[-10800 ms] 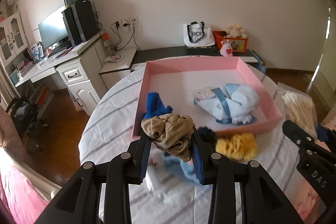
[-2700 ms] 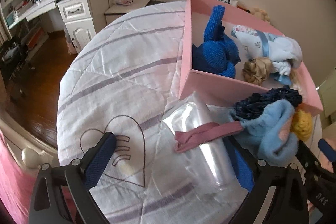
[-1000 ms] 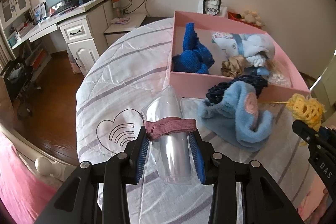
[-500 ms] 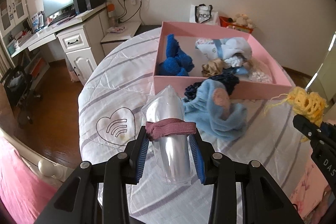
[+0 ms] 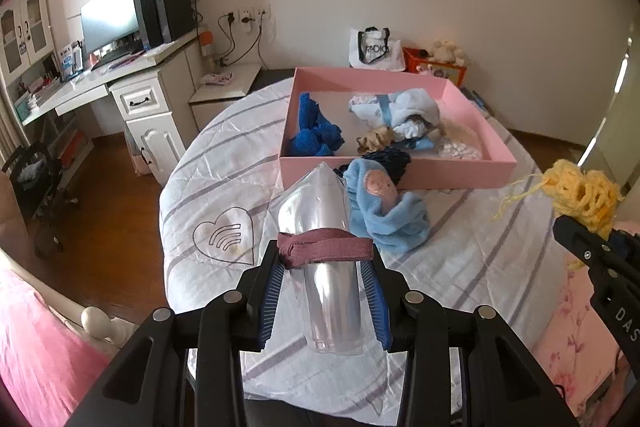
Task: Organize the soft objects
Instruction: 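Lift the clear bottle and the yellow knitted plush off the bed, then hold the bottle and the yellow plush raised above the bed, then carry the clear bottle and yellow plush over the pink box, then open left gripper to drop the bottle while right releases the yellow plush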
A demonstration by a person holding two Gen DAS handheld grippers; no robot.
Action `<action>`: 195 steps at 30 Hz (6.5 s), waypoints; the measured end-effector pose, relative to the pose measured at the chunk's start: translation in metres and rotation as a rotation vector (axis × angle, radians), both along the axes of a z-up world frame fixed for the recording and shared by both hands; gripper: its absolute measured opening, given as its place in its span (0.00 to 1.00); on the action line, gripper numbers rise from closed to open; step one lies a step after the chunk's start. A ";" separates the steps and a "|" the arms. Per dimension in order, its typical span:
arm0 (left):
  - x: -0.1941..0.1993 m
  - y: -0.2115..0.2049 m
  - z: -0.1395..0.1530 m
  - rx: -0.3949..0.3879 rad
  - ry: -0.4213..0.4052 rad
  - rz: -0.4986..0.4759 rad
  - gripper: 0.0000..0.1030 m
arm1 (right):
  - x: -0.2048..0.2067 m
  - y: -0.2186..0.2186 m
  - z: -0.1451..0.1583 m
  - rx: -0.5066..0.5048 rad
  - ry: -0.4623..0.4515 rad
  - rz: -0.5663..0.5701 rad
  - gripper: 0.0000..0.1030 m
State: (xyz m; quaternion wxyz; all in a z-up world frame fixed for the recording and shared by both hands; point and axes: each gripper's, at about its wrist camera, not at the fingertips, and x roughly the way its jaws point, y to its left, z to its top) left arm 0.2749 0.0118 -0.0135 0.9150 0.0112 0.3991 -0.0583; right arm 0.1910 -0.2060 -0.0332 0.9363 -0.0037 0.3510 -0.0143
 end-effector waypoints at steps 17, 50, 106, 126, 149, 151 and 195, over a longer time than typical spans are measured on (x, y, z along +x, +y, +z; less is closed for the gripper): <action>-0.083 0.002 0.046 -0.014 -0.130 -0.015 0.35 | -0.061 0.007 0.036 -0.012 -0.142 0.023 0.24; -0.224 0.010 0.091 -0.021 -0.419 0.001 0.34 | -0.148 0.014 0.084 -0.046 -0.369 0.052 0.24; -0.072 0.006 0.048 0.001 -0.152 0.010 0.34 | -0.039 -0.004 0.028 0.016 -0.112 0.029 0.24; 0.085 -0.031 0.017 0.038 -0.086 -0.035 0.34 | 0.074 -0.016 0.001 0.027 -0.020 0.010 0.24; 0.251 -0.040 -0.043 -0.018 0.035 -0.051 0.34 | 0.199 -0.006 -0.040 0.009 0.091 0.043 0.24; 0.257 -0.040 -0.046 -0.010 0.036 -0.054 0.35 | 0.205 -0.005 -0.044 0.006 0.102 0.042 0.24; 0.186 -0.034 -0.030 0.038 0.008 -0.036 0.92 | 0.148 -0.022 -0.022 0.012 0.044 -0.033 0.94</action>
